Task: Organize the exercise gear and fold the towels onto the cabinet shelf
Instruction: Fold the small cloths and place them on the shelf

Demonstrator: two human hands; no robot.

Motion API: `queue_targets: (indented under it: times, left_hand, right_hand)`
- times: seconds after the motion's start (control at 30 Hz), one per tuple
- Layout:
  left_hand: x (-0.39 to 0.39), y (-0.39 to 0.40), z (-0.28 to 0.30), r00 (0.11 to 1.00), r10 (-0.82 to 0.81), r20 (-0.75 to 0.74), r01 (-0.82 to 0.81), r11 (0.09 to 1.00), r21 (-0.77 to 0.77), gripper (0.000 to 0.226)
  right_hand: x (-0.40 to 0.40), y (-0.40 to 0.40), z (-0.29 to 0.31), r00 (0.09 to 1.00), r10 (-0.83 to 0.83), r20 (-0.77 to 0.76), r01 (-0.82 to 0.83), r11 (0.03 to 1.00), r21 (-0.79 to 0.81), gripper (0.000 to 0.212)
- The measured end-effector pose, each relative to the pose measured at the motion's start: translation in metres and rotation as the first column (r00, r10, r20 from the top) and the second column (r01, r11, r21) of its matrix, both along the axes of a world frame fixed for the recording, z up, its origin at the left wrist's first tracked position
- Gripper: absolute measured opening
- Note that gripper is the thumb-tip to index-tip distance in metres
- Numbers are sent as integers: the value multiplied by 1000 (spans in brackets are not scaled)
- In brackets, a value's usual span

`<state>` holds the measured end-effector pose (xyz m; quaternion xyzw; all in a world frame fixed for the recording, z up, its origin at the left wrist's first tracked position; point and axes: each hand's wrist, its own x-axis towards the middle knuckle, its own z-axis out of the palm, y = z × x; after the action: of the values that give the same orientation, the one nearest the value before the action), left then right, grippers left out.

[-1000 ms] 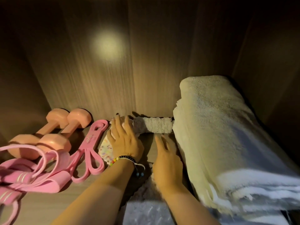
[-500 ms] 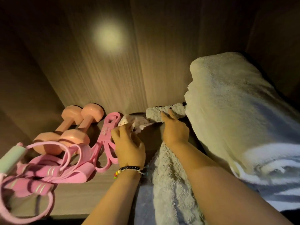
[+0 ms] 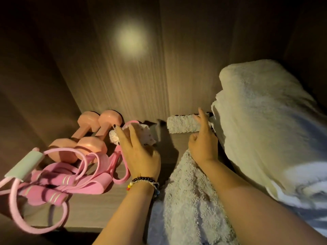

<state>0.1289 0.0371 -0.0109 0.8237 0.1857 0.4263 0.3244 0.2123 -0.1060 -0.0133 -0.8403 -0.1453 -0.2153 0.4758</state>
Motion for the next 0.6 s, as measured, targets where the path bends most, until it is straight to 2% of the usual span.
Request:
queue_targets:
  times: [0.1,0.17,0.33,0.43,0.5,0.6]
  left_hand:
    - [-5,-5,2,991,-89,95,85,995,48,73]
    - [-15,-9,1,984,-149,98,145,988,47,71]
    - [-63,-18,-1,939,-344,9,344,938,-32,71]
    - [-93,-25,4,901,-427,-78,407,893,-190,59]
    - [-114,-33,11,822,-551,-143,483,809,-336,52]
    - [-140,-53,28,579,-754,-310,570,646,-508,52]
  right_hand:
    - [-8,-2,2,1000,-9,-30,12,994,108,72]
    - [-20,-7,2,998,-19,-52,26,991,134,65]
    - [-66,-30,-4,967,-119,-224,162,969,185,31]
    - [-98,-46,4,959,-125,-255,160,980,121,27]
    - [-121,-55,24,970,-72,-231,87,995,56,28]
    - [-142,-72,69,978,4,-211,-23,996,-86,14]
